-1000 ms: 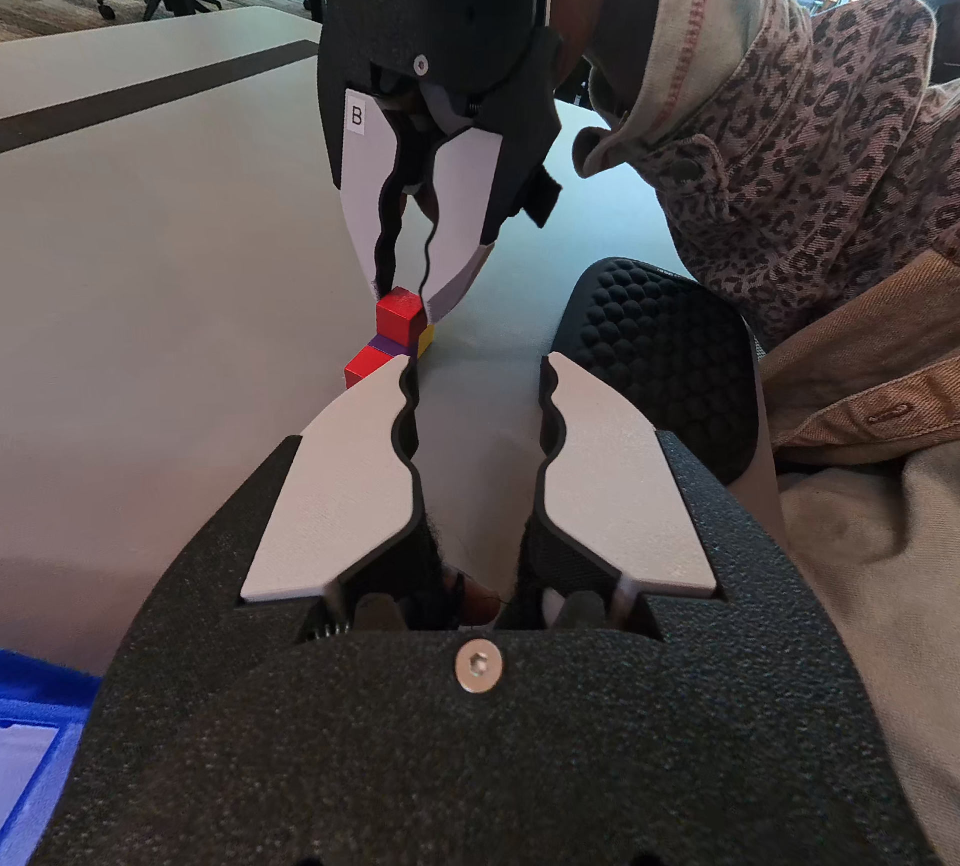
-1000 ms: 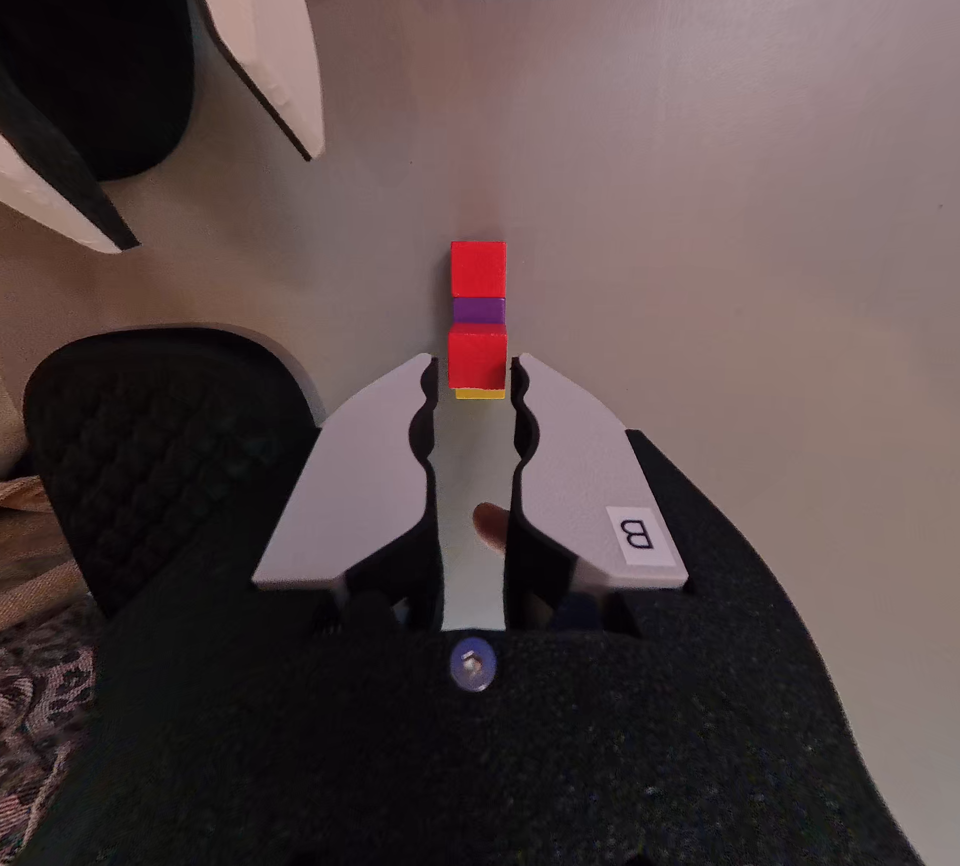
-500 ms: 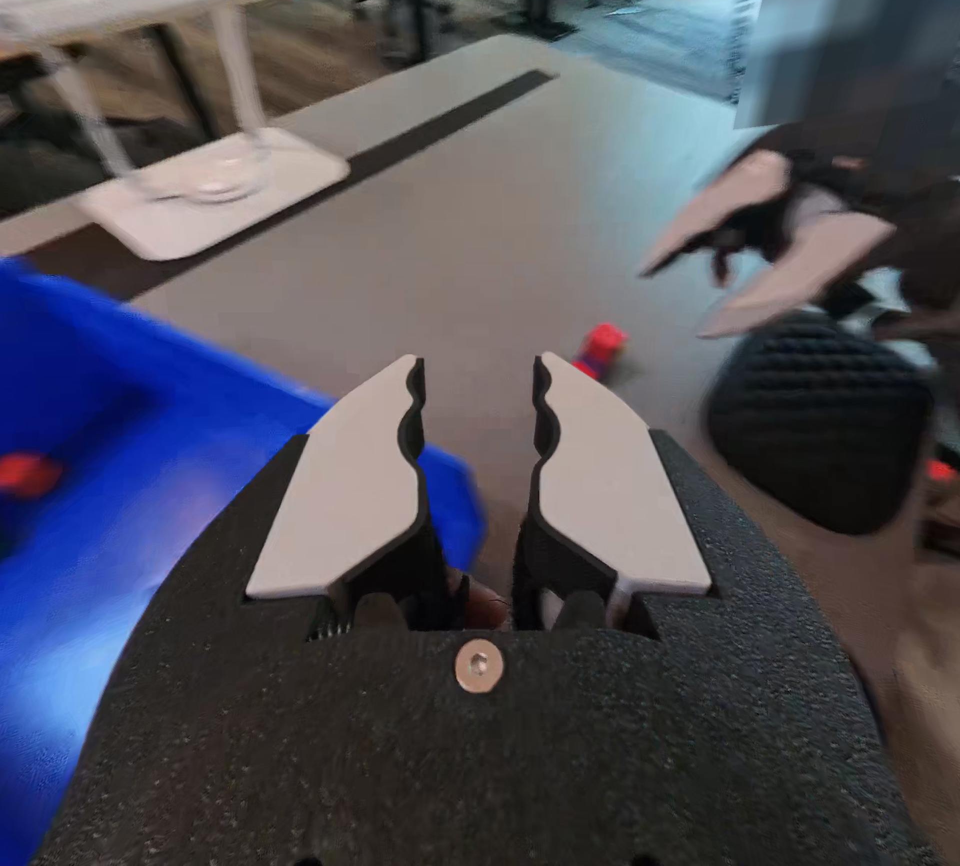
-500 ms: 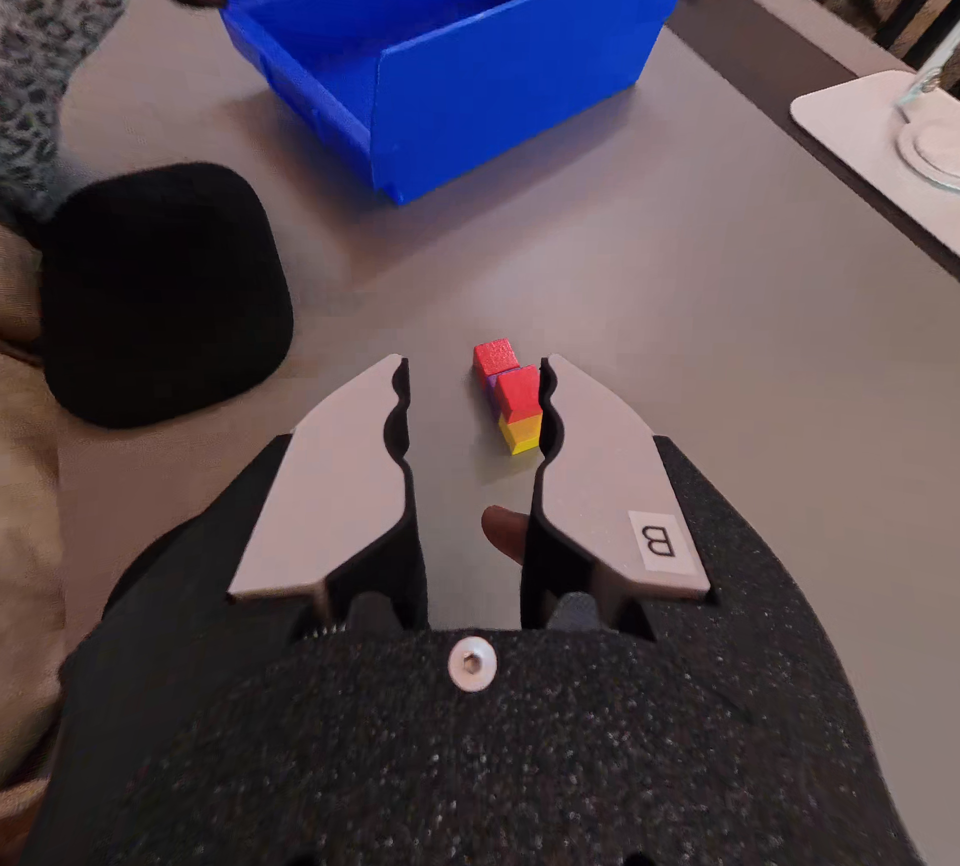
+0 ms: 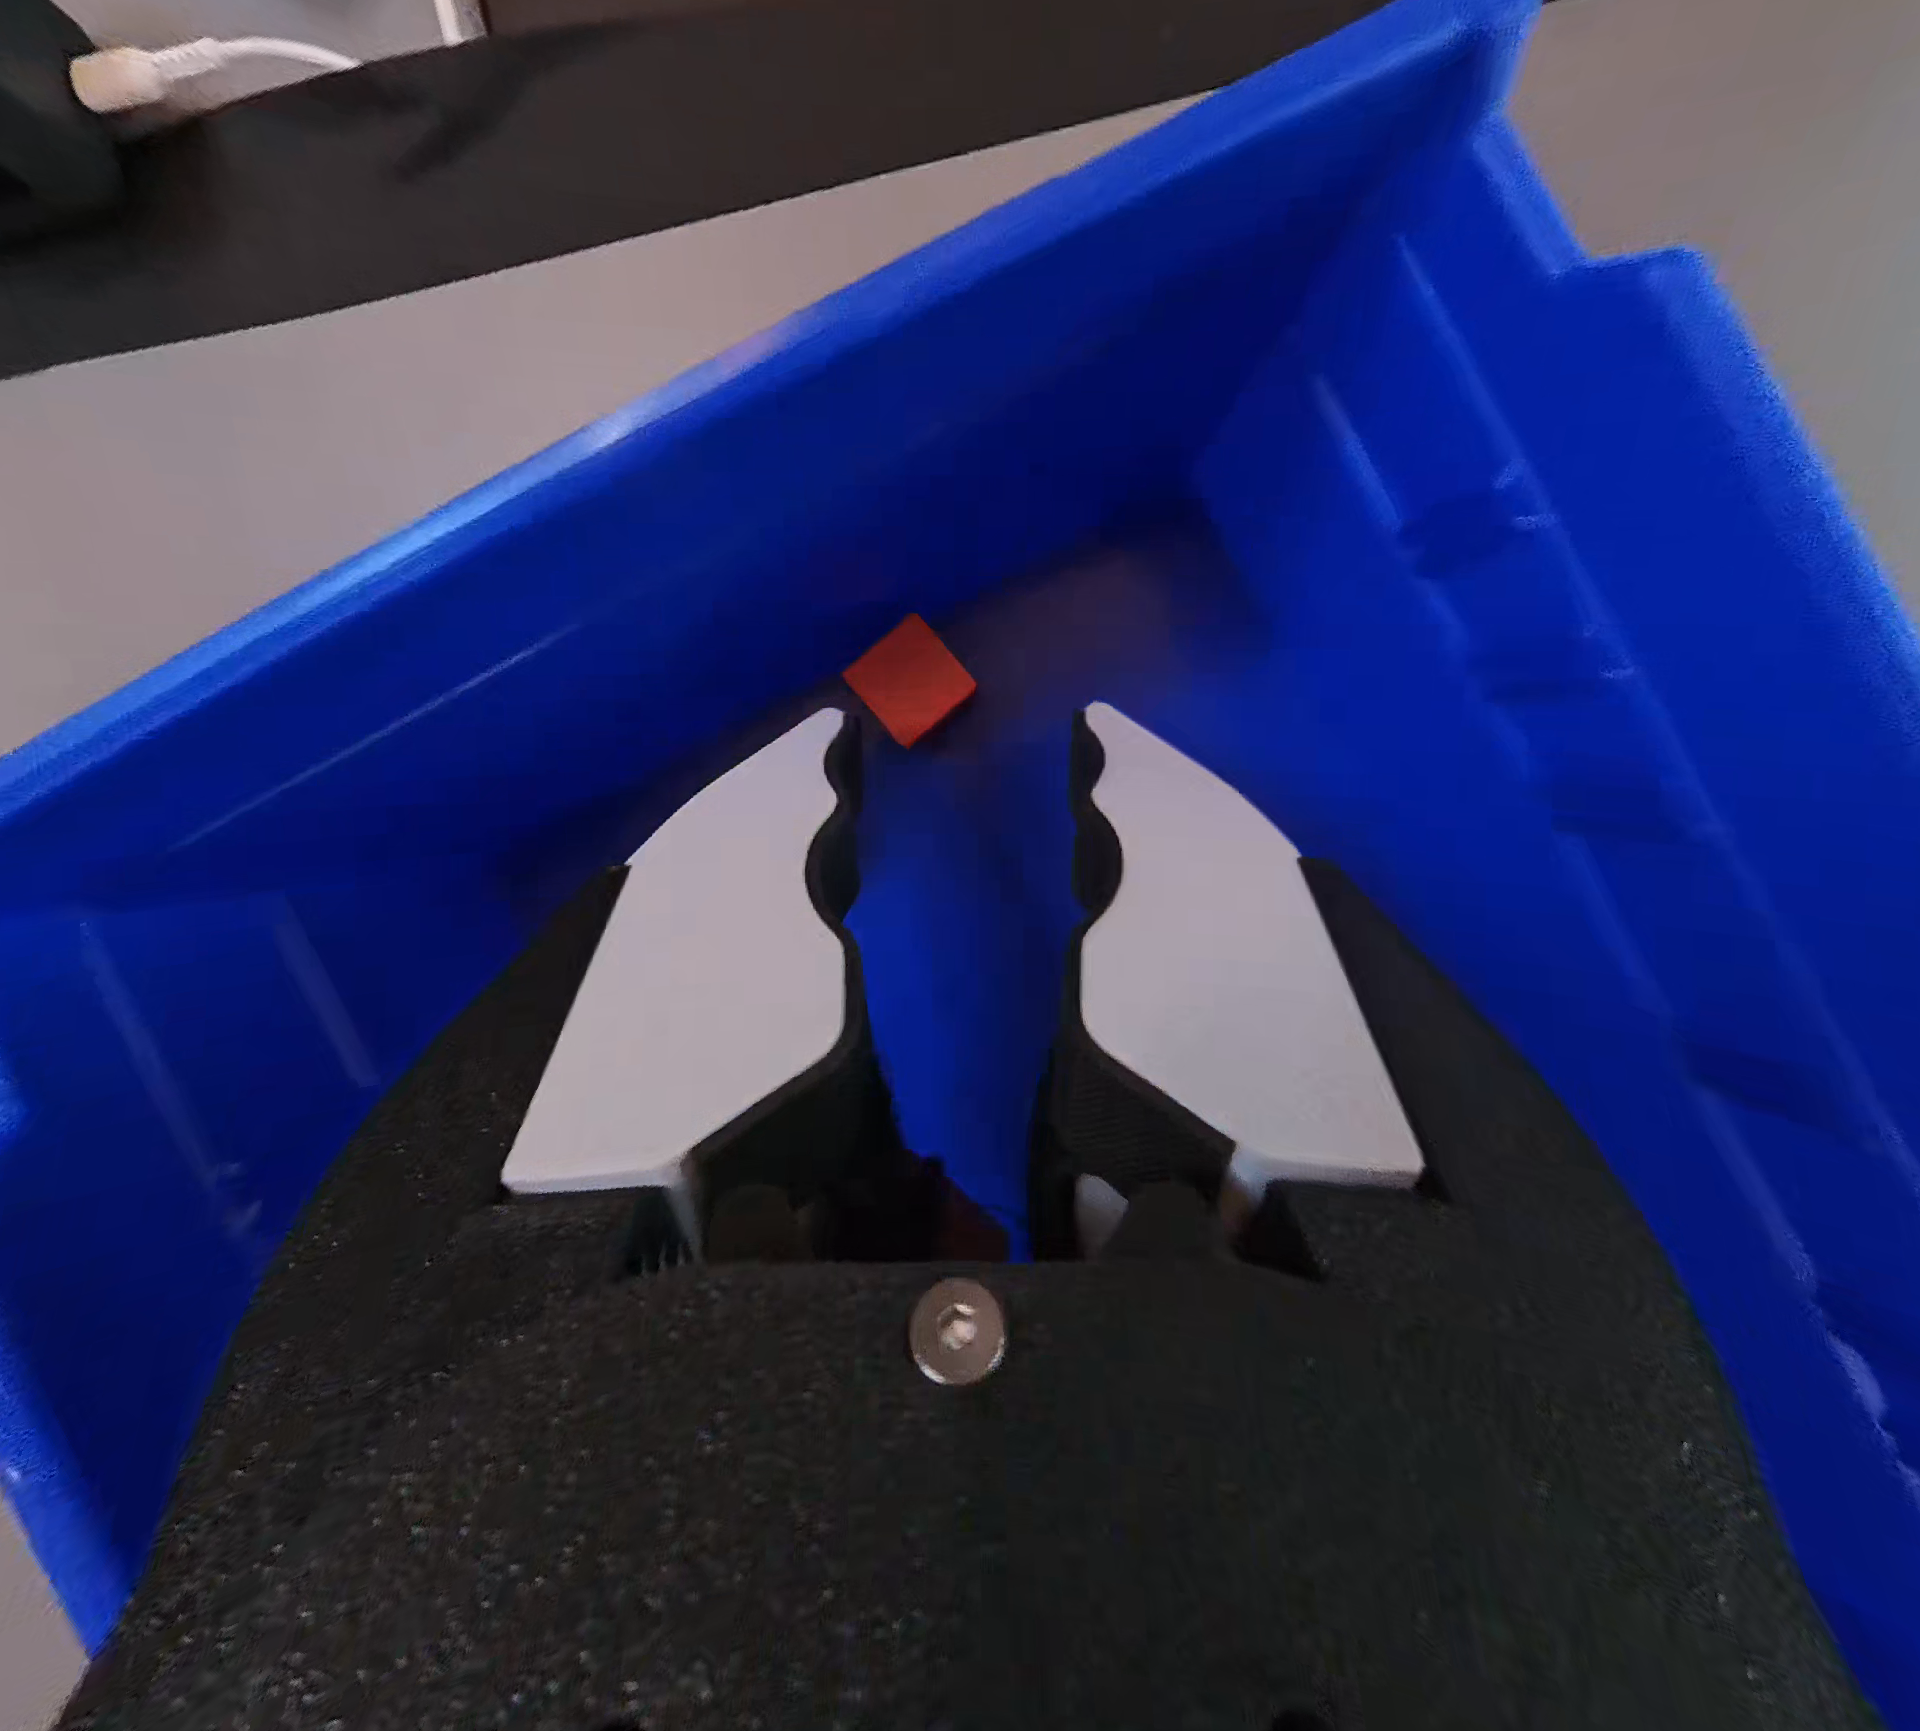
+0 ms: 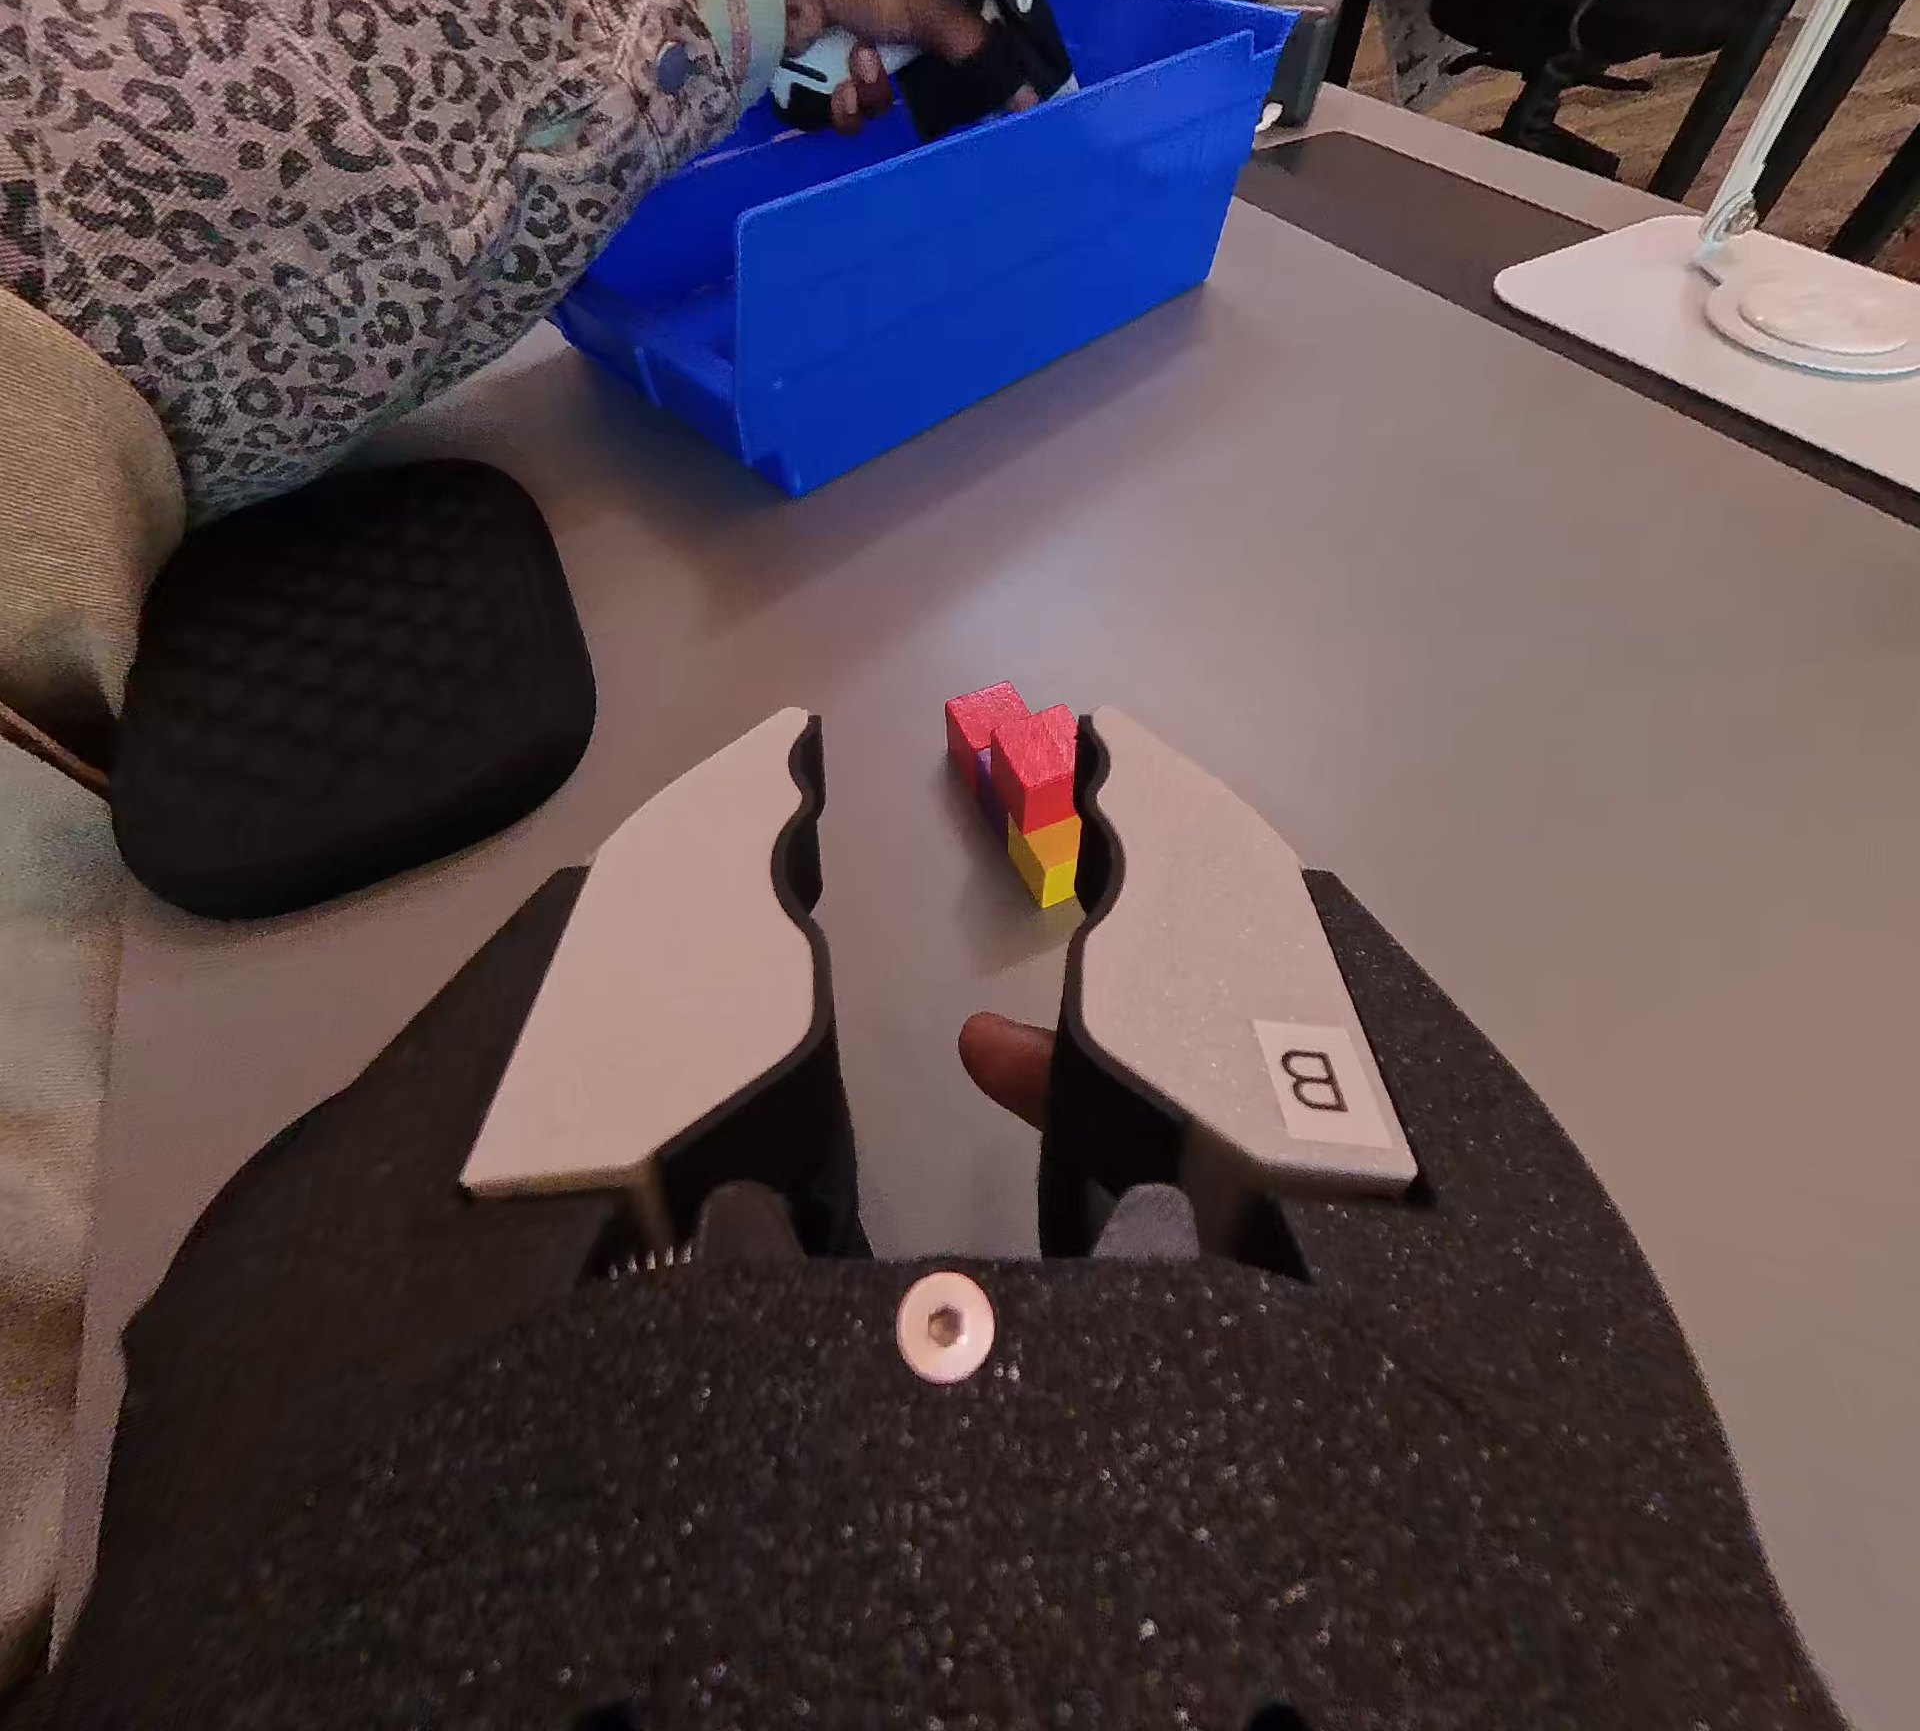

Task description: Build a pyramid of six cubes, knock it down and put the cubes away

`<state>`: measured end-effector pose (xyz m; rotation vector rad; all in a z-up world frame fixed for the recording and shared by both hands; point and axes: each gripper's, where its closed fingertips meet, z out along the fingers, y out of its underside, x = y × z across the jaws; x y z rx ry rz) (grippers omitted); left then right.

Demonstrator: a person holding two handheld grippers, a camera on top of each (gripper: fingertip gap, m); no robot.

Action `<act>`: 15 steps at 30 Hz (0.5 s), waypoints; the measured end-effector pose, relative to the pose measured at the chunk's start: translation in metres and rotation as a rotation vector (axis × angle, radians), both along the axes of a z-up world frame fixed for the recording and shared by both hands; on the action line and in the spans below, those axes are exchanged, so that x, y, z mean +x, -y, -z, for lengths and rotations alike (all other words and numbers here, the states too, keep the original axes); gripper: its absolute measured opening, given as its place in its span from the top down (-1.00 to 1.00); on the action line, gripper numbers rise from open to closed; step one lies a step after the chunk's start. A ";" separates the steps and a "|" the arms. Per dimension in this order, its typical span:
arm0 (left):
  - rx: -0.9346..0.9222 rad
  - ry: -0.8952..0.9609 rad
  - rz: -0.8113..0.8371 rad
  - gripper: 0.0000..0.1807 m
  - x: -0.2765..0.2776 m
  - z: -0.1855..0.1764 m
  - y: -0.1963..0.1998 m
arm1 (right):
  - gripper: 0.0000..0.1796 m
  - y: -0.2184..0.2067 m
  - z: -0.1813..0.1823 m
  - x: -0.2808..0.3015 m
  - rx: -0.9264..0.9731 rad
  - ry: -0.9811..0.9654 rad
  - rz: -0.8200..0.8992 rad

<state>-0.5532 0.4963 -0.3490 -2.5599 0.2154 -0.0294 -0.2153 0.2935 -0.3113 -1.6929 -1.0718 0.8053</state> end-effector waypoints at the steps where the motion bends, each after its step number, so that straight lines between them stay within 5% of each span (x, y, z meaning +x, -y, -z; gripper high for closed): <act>1: -0.007 -0.015 -0.012 0.59 -0.003 0.005 -0.002 | 0.49 0.000 0.001 0.000 -0.001 0.001 -0.003; 11: -0.016 -0.026 -0.046 0.68 -0.009 0.030 -0.012 | 0.50 0.001 0.003 0.000 0.002 0.008 -0.010; 15: 0.120 0.124 0.036 0.68 0.016 -0.014 0.004 | 0.53 0.002 0.002 -0.001 -0.013 -0.010 -0.022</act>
